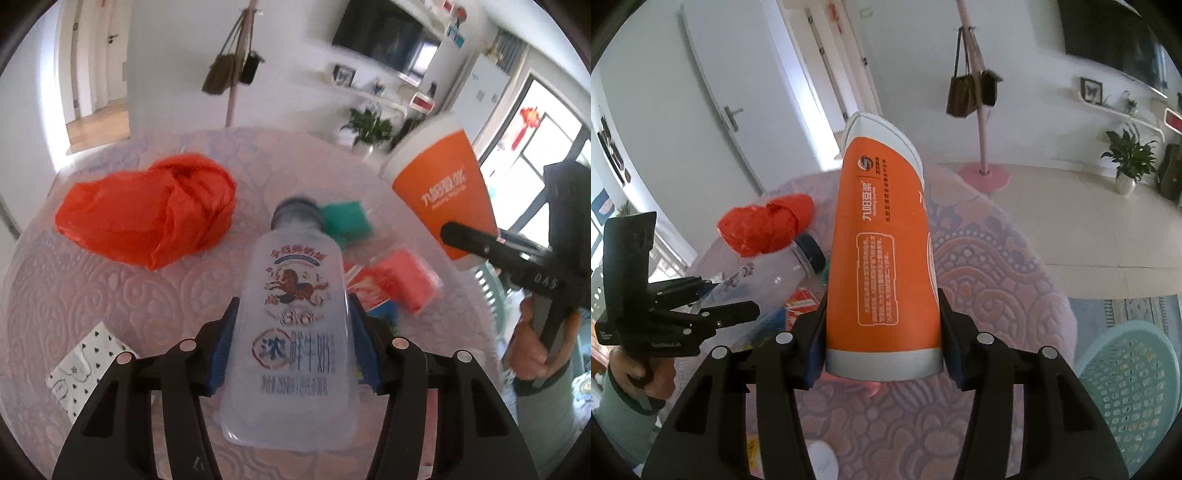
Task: Collect trash
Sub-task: 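Carry both items over the blue basket and open both tools to drop them, then move both tools back over the table toward the remaining trash, then grasp the tiger-print card box with the left tool while the right tool grasps the pink packet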
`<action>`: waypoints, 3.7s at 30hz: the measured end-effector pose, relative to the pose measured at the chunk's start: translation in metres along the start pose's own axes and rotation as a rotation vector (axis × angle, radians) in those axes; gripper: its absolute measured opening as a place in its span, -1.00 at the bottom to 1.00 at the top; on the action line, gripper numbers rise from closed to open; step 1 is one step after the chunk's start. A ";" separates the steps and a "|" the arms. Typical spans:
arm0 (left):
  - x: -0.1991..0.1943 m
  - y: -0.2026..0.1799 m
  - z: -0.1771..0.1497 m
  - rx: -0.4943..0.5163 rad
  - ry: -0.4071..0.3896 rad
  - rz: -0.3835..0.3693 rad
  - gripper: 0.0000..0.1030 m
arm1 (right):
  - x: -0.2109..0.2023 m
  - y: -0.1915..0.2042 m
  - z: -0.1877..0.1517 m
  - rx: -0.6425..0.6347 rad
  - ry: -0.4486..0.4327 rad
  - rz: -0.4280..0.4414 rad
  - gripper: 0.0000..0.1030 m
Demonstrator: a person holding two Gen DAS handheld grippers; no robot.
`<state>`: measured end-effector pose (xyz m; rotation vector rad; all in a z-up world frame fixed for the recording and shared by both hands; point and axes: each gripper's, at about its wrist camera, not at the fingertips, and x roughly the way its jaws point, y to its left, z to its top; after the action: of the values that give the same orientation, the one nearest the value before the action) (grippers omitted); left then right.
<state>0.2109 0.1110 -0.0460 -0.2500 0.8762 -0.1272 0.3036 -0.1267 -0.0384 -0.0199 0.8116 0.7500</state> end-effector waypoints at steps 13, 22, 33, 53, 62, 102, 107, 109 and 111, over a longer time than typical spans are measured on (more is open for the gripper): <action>-0.050 -0.082 0.029 0.017 -0.194 -0.192 0.04 | -0.096 -0.035 -0.014 0.086 -0.187 -0.156 -0.06; -0.027 -0.182 0.054 0.040 -0.200 -0.254 0.04 | -0.146 -0.098 -0.043 0.223 -0.197 -0.416 -0.06; 0.054 -0.270 0.053 0.094 -0.087 -0.300 0.04 | -0.161 -0.174 -0.094 0.418 -0.144 -0.488 -0.06; 0.129 -0.282 0.026 0.096 0.069 -0.366 0.23 | -0.144 -0.222 -0.144 0.598 -0.059 -0.509 -0.05; 0.073 -0.272 0.021 0.140 -0.029 -0.374 0.27 | -0.154 -0.179 -0.124 0.532 -0.095 -0.481 -0.05; 0.035 -0.038 -0.011 0.026 0.105 -0.021 0.44 | -0.025 0.025 -0.033 0.122 -0.076 -0.170 -0.28; 0.046 -0.044 -0.001 0.081 0.149 0.016 0.44 | -0.012 0.021 -0.032 0.112 -0.038 -0.173 -0.28; 0.048 -0.044 0.001 0.091 0.151 0.028 0.43 | -0.008 0.021 -0.031 0.108 -0.031 -0.172 -0.28; 0.050 -0.045 0.004 0.094 0.147 0.046 0.34 | -0.005 0.021 -0.030 0.102 -0.024 -0.170 -0.28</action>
<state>0.2452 0.0581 -0.0686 -0.1338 1.0188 -0.1453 0.2684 -0.1226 -0.0506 0.0117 0.8137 0.5469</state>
